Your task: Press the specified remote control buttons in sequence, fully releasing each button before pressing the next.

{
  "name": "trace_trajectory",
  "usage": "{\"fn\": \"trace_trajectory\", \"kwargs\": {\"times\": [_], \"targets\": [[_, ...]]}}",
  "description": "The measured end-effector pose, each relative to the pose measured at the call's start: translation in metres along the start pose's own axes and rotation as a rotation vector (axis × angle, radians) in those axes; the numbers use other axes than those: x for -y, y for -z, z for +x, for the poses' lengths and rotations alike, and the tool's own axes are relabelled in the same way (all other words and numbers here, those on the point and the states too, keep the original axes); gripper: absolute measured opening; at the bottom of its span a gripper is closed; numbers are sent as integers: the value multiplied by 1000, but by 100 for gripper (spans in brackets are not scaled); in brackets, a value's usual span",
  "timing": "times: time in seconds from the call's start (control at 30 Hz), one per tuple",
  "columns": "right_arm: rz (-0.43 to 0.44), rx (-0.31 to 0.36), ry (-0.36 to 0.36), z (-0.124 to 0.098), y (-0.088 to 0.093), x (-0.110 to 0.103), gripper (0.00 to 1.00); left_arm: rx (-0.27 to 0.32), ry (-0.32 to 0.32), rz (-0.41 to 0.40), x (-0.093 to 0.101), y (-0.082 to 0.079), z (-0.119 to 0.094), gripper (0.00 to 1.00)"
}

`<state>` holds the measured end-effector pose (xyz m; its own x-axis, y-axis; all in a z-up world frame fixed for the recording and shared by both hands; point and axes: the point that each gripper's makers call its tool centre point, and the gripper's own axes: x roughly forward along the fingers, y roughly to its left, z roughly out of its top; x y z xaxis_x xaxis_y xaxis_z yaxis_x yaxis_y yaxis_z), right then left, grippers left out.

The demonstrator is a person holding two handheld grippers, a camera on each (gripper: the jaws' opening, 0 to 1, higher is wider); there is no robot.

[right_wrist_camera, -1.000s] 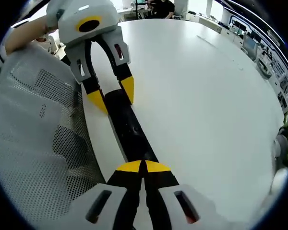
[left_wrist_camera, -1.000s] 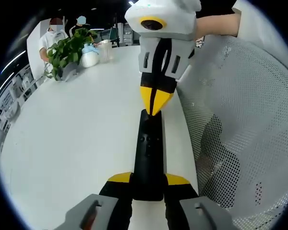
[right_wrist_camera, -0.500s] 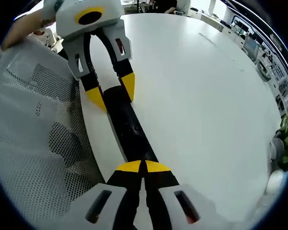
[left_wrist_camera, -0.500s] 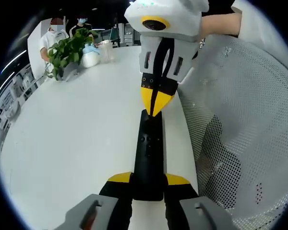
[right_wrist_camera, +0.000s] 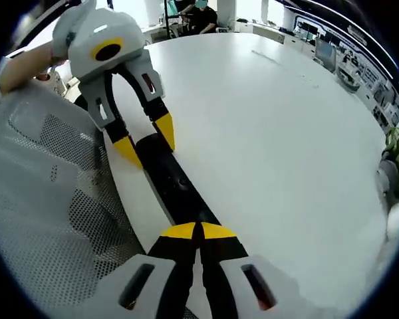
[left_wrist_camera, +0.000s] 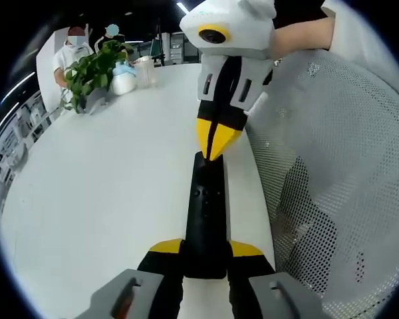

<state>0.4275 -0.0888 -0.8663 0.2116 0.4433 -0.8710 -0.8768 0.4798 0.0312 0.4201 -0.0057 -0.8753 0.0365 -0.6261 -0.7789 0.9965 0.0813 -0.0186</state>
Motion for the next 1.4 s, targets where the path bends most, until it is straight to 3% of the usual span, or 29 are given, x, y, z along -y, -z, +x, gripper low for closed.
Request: {"fn": "trace_trajectory", "kwargs": {"times": [0.33, 0.53, 0.83, 1.17, 1.27, 1.4], "targets": [[22, -46, 54, 1, -1, 0, 0, 15, -6, -2, 0, 0, -1, 24], [3, -37, 87, 0, 0, 0, 0, 9, -1, 4, 1, 0, -1, 24], [6, -21, 82, 0, -1, 0, 0, 7, 11, 18, 1, 0, -1, 24], [-60, -45, 92, 1, -3, 0, 0, 17, 10, 15, 1, 1, -1, 24], [-54, -3, 77, 2, -11, -2, 0, 19, 10, 13, 1, 1, -1, 24], [-53, -7, 56, 6, -14, -7, 0, 20, 10, 14, 0, 1, 0, 24]]}}
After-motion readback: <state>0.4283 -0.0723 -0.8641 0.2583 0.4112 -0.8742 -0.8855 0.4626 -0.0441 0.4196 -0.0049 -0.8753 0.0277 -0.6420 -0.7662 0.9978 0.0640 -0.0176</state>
